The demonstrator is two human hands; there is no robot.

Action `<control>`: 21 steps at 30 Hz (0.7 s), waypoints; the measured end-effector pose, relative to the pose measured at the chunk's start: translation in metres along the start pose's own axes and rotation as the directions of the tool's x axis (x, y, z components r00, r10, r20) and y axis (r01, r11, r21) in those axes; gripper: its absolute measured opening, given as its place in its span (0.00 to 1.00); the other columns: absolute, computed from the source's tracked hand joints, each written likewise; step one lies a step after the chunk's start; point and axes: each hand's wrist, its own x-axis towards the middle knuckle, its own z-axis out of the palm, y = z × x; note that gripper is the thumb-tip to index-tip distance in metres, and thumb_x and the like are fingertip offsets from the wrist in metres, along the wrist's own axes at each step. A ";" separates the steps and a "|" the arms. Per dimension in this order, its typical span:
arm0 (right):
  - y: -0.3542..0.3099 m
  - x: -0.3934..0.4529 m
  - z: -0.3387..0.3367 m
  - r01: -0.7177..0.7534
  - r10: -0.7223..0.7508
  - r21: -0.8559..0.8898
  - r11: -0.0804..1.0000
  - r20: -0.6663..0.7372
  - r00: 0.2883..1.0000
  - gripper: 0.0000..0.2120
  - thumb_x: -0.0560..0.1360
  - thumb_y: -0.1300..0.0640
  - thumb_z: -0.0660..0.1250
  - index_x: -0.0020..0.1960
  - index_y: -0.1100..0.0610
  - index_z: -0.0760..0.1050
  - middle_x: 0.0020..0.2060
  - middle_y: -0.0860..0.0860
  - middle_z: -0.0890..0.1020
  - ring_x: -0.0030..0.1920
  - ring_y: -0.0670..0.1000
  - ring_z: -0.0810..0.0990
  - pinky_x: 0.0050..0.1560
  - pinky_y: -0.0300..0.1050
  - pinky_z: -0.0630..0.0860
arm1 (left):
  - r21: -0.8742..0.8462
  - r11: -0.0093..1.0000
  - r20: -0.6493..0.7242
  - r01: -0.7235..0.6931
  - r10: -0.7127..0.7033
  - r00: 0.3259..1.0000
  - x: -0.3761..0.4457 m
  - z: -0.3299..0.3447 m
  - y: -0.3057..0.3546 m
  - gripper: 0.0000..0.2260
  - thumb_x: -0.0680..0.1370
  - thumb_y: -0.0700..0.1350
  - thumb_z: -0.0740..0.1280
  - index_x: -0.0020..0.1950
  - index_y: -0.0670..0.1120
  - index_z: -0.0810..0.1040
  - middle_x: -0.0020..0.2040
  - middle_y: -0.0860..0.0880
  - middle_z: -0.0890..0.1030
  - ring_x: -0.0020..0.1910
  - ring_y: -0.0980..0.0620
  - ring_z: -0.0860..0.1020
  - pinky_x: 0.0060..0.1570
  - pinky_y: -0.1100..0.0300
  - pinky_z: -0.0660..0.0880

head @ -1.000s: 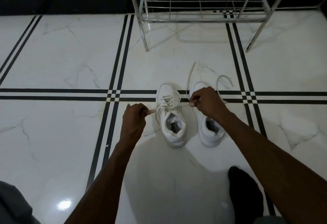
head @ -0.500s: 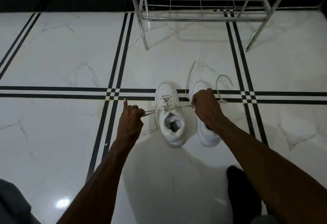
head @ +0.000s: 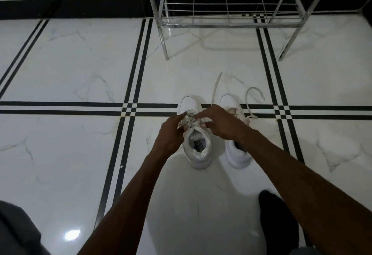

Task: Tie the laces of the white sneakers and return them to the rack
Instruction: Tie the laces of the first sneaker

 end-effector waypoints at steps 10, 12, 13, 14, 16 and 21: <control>-0.010 -0.016 0.003 -0.162 0.162 -0.038 0.986 0.006 0.987 0.09 0.75 0.64 0.67 0.48 0.59 0.86 0.42 0.59 0.86 0.43 0.55 0.83 0.48 0.51 0.79 | 0.172 0.965 -0.206 0.200 -0.163 0.965 0.001 0.013 -0.001 0.10 0.81 0.51 0.67 0.57 0.57 0.87 0.55 0.51 0.87 0.58 0.47 0.82 0.72 0.36 0.66; -0.014 -0.013 0.000 -0.142 0.157 -0.176 0.974 0.071 0.985 0.08 0.72 0.66 0.66 0.41 0.60 0.85 0.37 0.59 0.84 0.39 0.56 0.82 0.44 0.50 0.79 | 0.364 0.918 -0.223 0.159 -0.080 0.972 -0.003 0.014 0.003 0.09 0.82 0.48 0.67 0.54 0.55 0.87 0.51 0.51 0.86 0.57 0.47 0.81 0.77 0.35 0.56; -0.017 -0.011 -0.001 -0.136 0.159 -0.253 0.958 0.072 0.985 0.08 0.72 0.66 0.66 0.43 0.60 0.85 0.39 0.60 0.84 0.41 0.58 0.82 0.44 0.49 0.78 | 0.475 0.873 -0.222 0.110 -0.002 0.975 -0.005 0.013 0.003 0.08 0.81 0.46 0.68 0.50 0.54 0.87 0.48 0.52 0.85 0.55 0.46 0.81 0.77 0.34 0.54; -0.018 -0.011 -0.002 -0.131 0.153 -0.310 0.942 0.048 0.987 0.08 0.72 0.65 0.66 0.45 0.60 0.85 0.42 0.60 0.83 0.43 0.60 0.82 0.45 0.49 0.78 | 0.574 0.817 -0.202 0.054 0.077 0.976 -0.007 0.012 0.003 0.07 0.79 0.44 0.70 0.47 0.54 0.87 0.45 0.52 0.84 0.53 0.46 0.80 0.77 0.32 0.53; -0.021 -0.015 -0.001 -0.116 0.121 -0.378 0.919 -0.009 0.993 0.09 0.75 0.62 0.64 0.47 0.61 0.84 0.45 0.60 0.81 0.46 0.61 0.81 0.47 0.51 0.77 | 0.698 0.716 -0.174 -0.013 0.186 0.967 -0.010 0.010 0.001 0.08 0.73 0.39 0.74 0.45 0.53 0.87 0.41 0.51 0.83 0.52 0.44 0.80 0.76 0.30 0.54; -0.027 -0.024 0.005 -0.146 0.110 -0.420 0.896 -0.108 0.988 0.09 0.76 0.63 0.62 0.43 0.65 0.81 0.45 0.62 0.80 0.49 0.62 0.76 0.45 0.53 0.71 | 0.741 0.670 -0.129 -0.055 0.221 0.967 -0.012 0.005 0.003 0.10 0.69 0.35 0.74 0.43 0.50 0.88 0.39 0.50 0.86 0.52 0.44 0.82 0.76 0.31 0.56</control>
